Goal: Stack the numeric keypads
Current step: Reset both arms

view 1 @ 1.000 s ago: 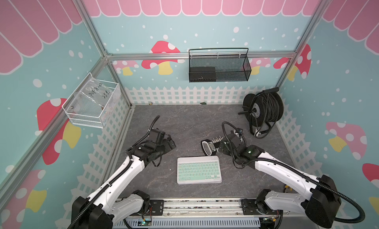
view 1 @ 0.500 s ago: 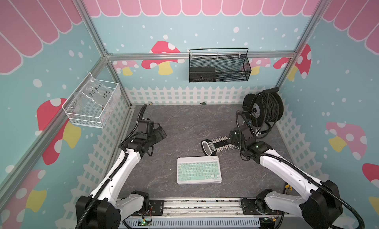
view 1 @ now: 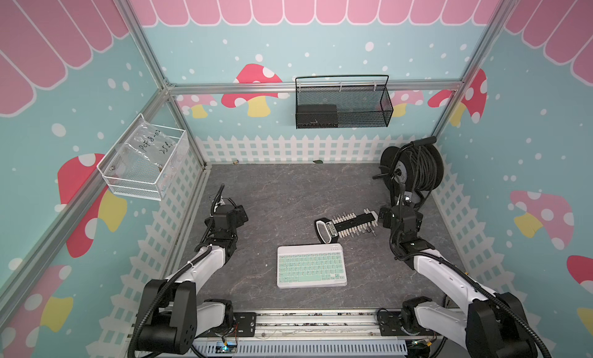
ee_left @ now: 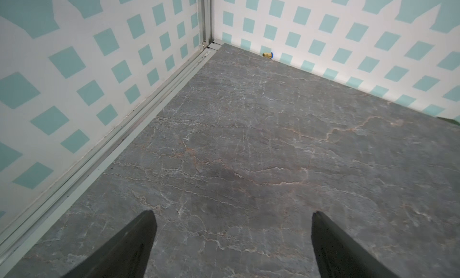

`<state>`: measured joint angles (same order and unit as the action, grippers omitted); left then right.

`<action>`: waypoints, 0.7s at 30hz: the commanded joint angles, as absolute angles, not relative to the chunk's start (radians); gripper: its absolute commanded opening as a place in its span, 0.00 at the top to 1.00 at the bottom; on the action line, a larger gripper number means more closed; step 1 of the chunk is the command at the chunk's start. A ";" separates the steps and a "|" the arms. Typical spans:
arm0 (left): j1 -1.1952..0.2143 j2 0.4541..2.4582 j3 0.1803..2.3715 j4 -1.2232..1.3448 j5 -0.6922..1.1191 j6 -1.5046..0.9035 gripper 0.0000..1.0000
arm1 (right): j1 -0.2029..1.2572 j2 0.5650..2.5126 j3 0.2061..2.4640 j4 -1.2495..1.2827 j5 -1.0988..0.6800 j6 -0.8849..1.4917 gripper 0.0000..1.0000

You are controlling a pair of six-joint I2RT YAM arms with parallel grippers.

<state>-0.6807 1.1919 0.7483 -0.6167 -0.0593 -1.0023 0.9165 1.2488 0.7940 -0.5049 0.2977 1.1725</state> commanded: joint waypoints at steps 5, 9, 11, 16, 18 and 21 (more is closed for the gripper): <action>-0.463 1.073 0.837 -0.727 -0.079 -0.819 0.00 | 0.797 1.197 0.868 -0.584 0.501 1.054 0.00; -0.299 1.085 0.914 -0.726 -0.081 -0.694 0.01 | 0.646 1.182 0.891 -0.501 0.512 0.871 0.00; -0.242 1.112 0.950 -0.706 -0.097 -0.635 0.01 | 0.586 1.177 0.892 -0.440 0.529 0.778 0.01; -0.127 1.165 0.957 -0.489 -0.128 -0.478 0.01 | 0.473 1.167 0.869 -0.261 0.559 0.549 0.01; -0.091 1.164 0.905 -0.328 -0.153 -0.417 0.00 | 0.415 1.173 0.858 -0.205 0.536 0.476 0.00; -0.068 1.145 0.767 -0.040 -0.261 -0.361 0.00 | 0.341 1.172 0.834 -0.148 0.551 0.429 0.00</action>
